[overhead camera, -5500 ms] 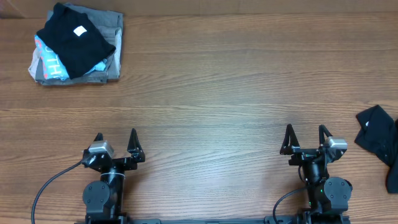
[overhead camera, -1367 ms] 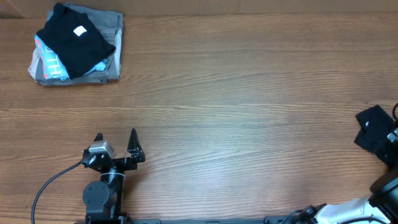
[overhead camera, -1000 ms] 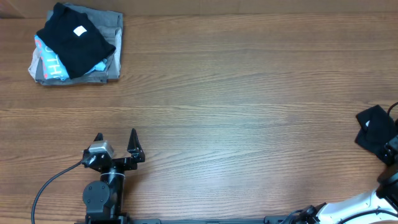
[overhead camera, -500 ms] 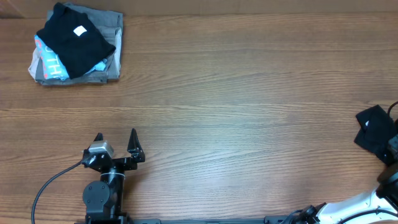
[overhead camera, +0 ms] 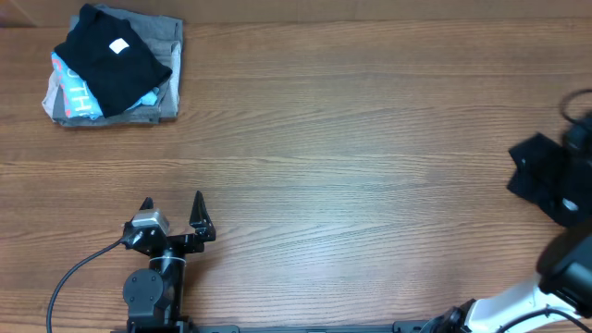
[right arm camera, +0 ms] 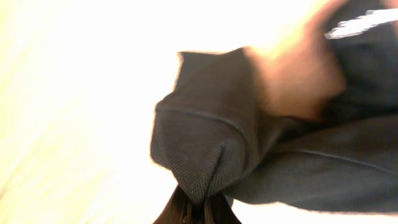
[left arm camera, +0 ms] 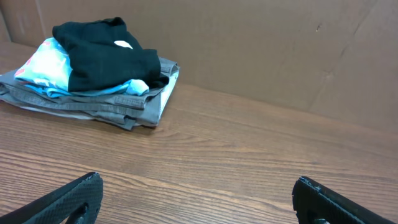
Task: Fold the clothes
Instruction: 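Lift the black t-shirt with the right gripper and drop it mid-table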
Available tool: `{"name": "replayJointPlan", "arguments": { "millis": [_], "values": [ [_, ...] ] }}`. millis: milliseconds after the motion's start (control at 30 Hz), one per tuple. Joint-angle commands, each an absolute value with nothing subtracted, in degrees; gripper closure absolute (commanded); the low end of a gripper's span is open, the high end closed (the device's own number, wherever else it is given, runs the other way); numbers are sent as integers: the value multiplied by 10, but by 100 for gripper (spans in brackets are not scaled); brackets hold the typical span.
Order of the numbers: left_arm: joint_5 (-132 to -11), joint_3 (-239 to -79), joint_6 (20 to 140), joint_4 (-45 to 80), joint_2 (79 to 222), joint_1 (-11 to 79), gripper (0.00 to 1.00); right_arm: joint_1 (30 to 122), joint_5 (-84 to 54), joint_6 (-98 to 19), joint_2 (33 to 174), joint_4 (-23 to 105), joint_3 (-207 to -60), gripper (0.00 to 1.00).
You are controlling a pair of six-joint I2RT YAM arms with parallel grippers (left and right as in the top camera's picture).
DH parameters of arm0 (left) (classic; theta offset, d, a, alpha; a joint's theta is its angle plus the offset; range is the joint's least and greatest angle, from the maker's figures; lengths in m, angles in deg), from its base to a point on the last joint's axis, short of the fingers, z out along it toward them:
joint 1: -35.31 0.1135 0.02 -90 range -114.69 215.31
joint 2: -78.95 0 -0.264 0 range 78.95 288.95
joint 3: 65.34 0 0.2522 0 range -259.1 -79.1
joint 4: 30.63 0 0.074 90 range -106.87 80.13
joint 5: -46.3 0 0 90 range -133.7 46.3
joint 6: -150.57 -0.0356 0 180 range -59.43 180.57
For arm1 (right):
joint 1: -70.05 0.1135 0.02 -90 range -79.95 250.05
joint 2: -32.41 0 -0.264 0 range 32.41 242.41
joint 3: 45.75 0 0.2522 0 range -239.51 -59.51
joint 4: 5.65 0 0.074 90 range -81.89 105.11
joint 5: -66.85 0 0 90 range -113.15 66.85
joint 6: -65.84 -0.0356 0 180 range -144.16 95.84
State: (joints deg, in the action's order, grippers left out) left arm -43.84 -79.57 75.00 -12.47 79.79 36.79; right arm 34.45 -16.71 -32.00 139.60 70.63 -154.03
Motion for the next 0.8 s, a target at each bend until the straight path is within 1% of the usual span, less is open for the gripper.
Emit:
{"name": "replayJointPlan", "arguments": {
  "millis": [0,133,167,367,533,600,633,667,700,733,767],
  "values": [
    [-433,-794,739,-124,792,363,0,443,-101,-353,1381,694,-1553,96],
    [-433,-794,739,-125,792,363,0,579,-102,-386,1381,653,-1552,96],
    [-433,-794,739,-124,792,363,0,628,-102,-400,1381,631,-1552,96],
    [-433,-794,739,-124,792,363,0,833,-104,-486,1392,505,-1552,96],
    [-433,-794,739,-125,792,363,0,963,-127,-539,1412,422,-1552,96],
    [-433,-794,738,-125,792,363,0,995,-137,-542,1419,410,-1552,92],
    [-433,-794,739,-124,792,363,0,1006,-142,-542,1421,409,-1552,86],
    [-433,-794,738,-124,792,363,0,1016,-146,-542,1421,412,-1552,73],
    [-433,-794,739,-124,792,363,0,1022,-150,-541,1421,415,-1552,66],
    [-433,-794,739,-125,792,363,0,1026,-155,-539,1421,418,-1552,51],
    [-433,-794,738,-124,792,363,0,1027,-156,-538,1420,420,-1553,31]
  ]
}}
